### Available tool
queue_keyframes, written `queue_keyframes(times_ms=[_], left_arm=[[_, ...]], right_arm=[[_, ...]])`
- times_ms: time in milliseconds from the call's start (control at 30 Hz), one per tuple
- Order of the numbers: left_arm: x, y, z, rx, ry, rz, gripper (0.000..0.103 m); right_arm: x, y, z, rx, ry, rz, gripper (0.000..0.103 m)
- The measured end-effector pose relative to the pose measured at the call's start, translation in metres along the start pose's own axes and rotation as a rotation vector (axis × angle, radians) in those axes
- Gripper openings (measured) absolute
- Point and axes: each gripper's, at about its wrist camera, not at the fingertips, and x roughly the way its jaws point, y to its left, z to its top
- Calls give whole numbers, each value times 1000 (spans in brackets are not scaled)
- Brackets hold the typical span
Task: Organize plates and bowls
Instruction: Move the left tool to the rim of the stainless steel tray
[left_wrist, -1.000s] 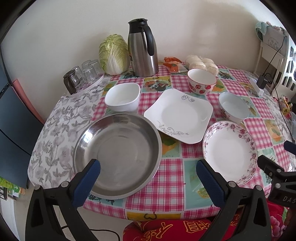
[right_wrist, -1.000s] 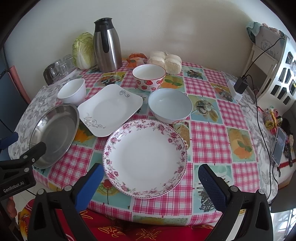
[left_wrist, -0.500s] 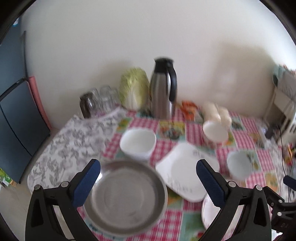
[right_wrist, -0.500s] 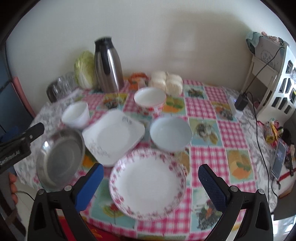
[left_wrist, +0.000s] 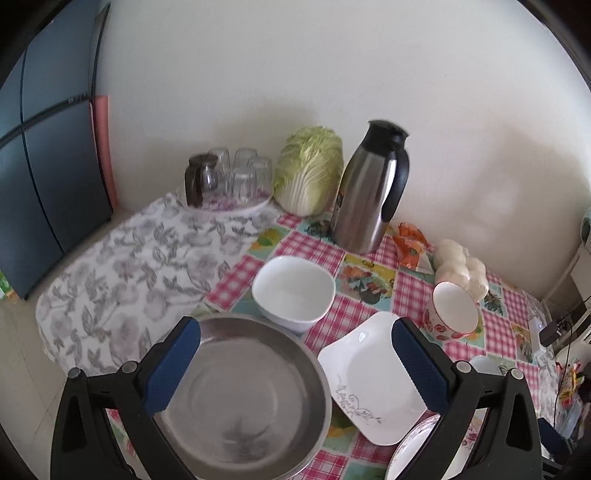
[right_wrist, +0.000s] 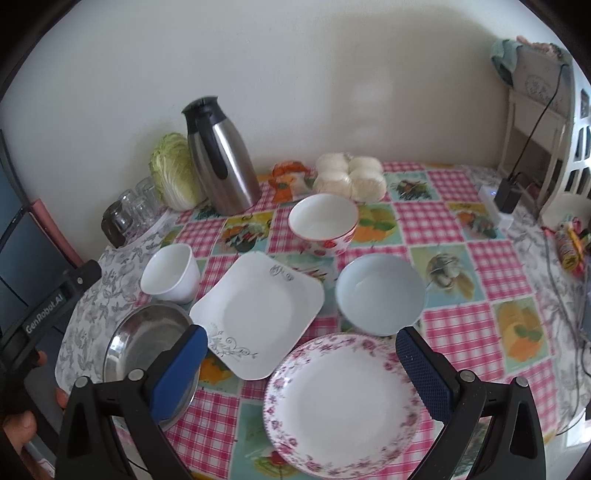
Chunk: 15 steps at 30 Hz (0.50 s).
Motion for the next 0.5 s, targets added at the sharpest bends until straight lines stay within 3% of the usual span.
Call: queue_keyframes(times_ms=[167,333,500], left_arm=[[17,10,-2,70,27,106,103],[17,42,2,20,20,86,103],[24,74,-3,-30,56,120,103]], right_arm=[[23,16,1,-14,35,16,103],[40,36,-1,-52,58,51,103],[58,55,-14,-89,102,69,103]])
